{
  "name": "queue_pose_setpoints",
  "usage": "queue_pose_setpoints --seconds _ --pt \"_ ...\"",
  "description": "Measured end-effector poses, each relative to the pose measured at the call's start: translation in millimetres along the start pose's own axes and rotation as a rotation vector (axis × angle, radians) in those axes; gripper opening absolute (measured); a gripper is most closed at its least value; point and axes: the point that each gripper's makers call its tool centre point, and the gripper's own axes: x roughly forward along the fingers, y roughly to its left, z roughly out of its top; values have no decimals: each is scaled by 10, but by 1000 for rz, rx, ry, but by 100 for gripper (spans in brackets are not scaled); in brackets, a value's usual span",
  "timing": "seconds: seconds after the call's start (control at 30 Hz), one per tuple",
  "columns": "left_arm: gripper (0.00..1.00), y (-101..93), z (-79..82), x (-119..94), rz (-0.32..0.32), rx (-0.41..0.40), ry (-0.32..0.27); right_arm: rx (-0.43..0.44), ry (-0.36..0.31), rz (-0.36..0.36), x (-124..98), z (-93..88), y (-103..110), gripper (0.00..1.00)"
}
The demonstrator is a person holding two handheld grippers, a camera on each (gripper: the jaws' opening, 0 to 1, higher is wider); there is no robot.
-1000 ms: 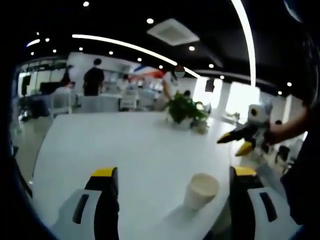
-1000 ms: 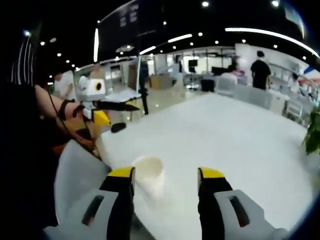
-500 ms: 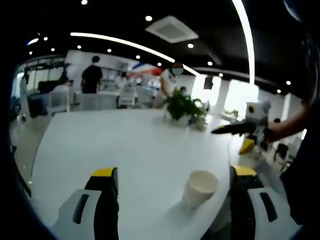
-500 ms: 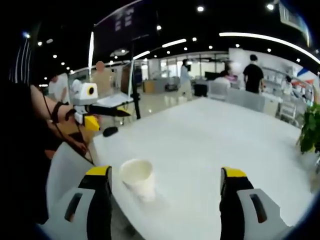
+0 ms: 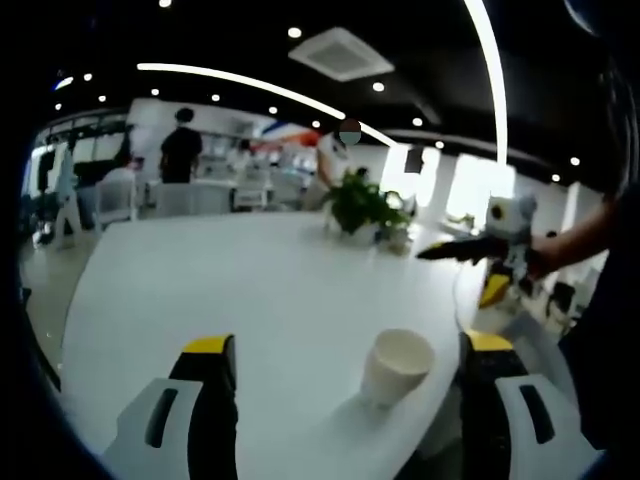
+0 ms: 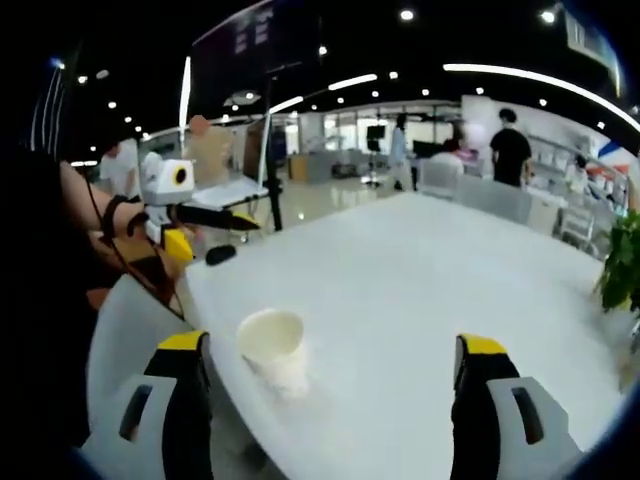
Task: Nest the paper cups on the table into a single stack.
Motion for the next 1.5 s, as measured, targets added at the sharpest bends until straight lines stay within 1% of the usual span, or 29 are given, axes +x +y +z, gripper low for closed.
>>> queue_pose_setpoints --seconds 0.2,0.33,0.47,0.57,0.7,0.9,1.0,1.23,1.33,1.43,1.5 --pt "89 -35 -96 -1 -12 5 17 -10 11 13 16 -55 45 98" --pt "89 -76 -194 26 -22 12 47 -12 25 38 30 -111 114 95" --pt "86 -110 -251 73 -25 33 58 -28 40 51 48 -166 152 94" --pt "84 -106 -335 115 -20 47 73 -33 42 60 69 -185 180 94" --pt "83 -152 -439 166 -28 35 93 -70 63 81 119 -245 228 91" --pt "76 -187 -609 222 -37 90 155 -67 67 103 166 -280 251 89" --pt "70 -239 -594 246 -50 103 147 -70 66 116 199 -282 300 88" --pt "68 -284 -702 367 -69 117 171 -100 75 162 294 -339 402 83" --pt "67 -345 -711 428 -90 125 177 -122 94 179 329 -393 423 80" --pt "65 -371 -729 473 -100 145 185 -124 85 194 352 -398 445 77" --pt "63 -380 -737 495 -106 151 187 -131 93 203 375 -438 448 74"
